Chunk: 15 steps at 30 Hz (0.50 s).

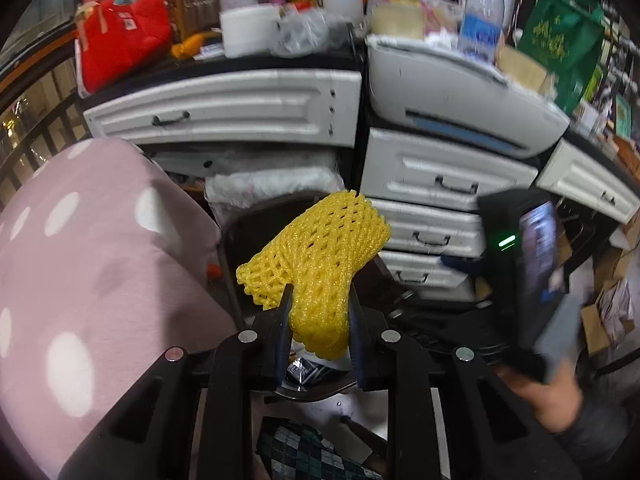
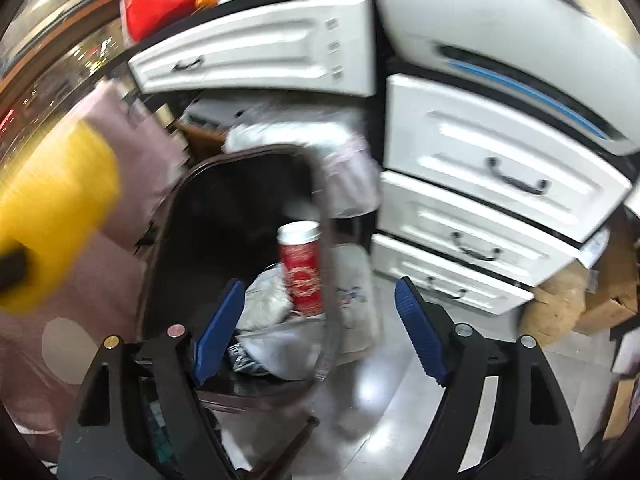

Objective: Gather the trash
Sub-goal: 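Lower the yellow foam net into the bin and open the left gripper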

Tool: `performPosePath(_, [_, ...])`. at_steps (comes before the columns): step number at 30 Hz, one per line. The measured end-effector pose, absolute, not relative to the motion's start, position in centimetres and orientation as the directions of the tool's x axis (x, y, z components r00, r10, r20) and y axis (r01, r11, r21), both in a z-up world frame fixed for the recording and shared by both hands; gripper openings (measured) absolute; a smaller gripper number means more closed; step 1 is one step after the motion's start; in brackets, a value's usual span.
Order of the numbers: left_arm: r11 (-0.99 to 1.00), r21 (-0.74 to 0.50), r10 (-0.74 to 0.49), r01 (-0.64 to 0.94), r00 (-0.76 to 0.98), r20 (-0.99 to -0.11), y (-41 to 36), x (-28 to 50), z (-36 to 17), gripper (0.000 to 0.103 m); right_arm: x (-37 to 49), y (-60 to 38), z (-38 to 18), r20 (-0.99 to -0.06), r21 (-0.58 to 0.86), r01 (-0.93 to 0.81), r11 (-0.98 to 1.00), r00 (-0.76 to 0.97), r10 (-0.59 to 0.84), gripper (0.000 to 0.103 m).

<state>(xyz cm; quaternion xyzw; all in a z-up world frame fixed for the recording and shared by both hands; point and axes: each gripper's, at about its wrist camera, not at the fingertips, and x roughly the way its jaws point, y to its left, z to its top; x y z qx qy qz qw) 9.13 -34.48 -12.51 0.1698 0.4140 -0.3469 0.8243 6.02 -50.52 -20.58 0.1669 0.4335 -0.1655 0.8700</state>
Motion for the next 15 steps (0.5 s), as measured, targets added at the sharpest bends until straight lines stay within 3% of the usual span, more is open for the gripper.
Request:
performPosePath(10, [0.696,0.051,-0.306,0.717,0.359,-0.882,-38.4,11.0,-19.8,0.030,0.6,-53.1,-19.0,-0.786,0.165,0.518,0.840,0.583,-0.205,0.080])
performPosePath(12, [0.699,0.056,-0.291,0.713,0.355,-0.888,-38.5,11.3,-20.5,0.044,0.2,-53.2,-18.8,-0.782,0.165,0.521,0.837,0.586,-0.210,0.080])
performPosePath(14, [0.703,0.045,-0.299,0.710,0.352,-0.887,-38.6,11.4,-20.6,0.076,-0.1,-53.1,-18.4,-0.775,0.162,0.524,0.836,0.592,-0.221,0.080])
performPosePath(15, [0.705,0.032,-0.313,0.709,0.351,-0.882,-38.5,11.4,-20.5,0.082,-0.3,-53.1,-18.2,-0.772,0.157,0.526,0.836,0.593,-0.228,0.080])
